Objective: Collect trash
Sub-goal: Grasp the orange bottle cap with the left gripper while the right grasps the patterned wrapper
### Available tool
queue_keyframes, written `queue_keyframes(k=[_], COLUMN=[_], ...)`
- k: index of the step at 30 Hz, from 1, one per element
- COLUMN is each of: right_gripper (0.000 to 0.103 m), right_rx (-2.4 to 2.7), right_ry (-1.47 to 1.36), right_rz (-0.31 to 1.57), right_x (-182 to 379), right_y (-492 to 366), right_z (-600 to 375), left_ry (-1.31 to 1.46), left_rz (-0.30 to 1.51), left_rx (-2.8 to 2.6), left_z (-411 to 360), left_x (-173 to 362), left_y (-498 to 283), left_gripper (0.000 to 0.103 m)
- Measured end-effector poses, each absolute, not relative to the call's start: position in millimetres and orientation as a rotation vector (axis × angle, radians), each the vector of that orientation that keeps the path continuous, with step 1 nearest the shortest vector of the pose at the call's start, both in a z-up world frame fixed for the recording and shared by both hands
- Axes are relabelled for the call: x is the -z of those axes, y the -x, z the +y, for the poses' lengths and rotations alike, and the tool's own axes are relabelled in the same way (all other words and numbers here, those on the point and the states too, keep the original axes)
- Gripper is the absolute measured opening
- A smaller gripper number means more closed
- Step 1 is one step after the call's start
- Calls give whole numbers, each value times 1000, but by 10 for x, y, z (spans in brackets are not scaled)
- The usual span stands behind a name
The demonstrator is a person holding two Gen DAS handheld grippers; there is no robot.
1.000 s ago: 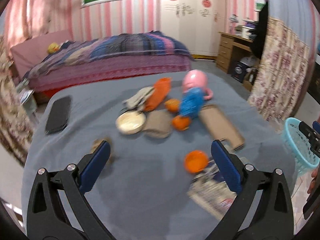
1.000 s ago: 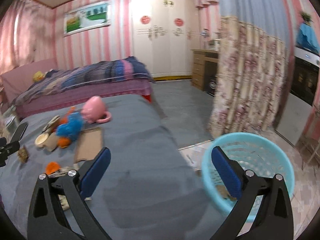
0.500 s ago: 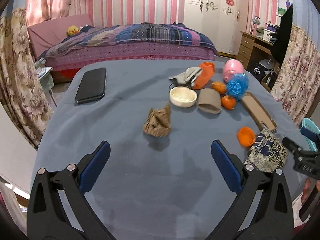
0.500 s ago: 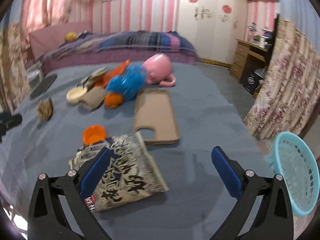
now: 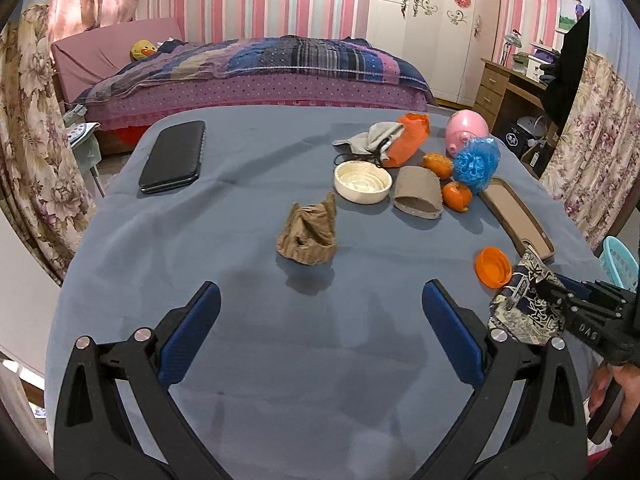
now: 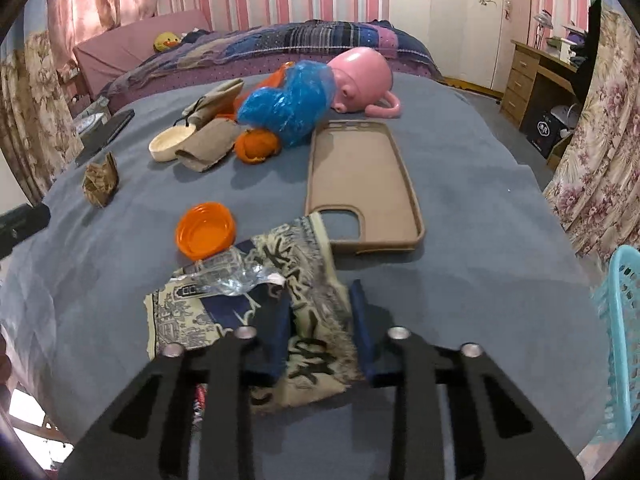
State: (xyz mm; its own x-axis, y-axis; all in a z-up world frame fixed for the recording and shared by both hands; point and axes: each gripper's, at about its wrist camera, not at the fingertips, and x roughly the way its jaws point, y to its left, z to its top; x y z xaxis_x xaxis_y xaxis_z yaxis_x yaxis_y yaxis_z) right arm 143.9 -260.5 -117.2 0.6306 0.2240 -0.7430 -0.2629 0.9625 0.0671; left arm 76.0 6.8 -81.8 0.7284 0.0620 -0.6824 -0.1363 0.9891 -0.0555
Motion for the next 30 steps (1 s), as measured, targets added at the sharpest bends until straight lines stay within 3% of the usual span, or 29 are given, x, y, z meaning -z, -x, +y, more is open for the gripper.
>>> queue_keyframes(k=[10, 21, 24, 30], right_gripper=[22, 22, 22, 22], right_rx=[-161, 37, 44, 38], right_ry=[-63, -172, -182, -172], right_rz=[690, 664, 666, 663], right_x=[804, 855, 873, 868], right_y=[-1348, -1468, -1486, -1477], right_z=[-3277, -4053, -4092, -4065], left_ry=[64, 39, 48, 47], left_rz=[761, 793, 809, 880], left_rx=[-43, 53, 80, 120], left_z=[-414, -1091, -1216, -1354], left_x=[882, 1066, 1097, 1216], left_y=[-922, -1216, -1321, -1489], left_gripper=[97, 97, 88, 52])
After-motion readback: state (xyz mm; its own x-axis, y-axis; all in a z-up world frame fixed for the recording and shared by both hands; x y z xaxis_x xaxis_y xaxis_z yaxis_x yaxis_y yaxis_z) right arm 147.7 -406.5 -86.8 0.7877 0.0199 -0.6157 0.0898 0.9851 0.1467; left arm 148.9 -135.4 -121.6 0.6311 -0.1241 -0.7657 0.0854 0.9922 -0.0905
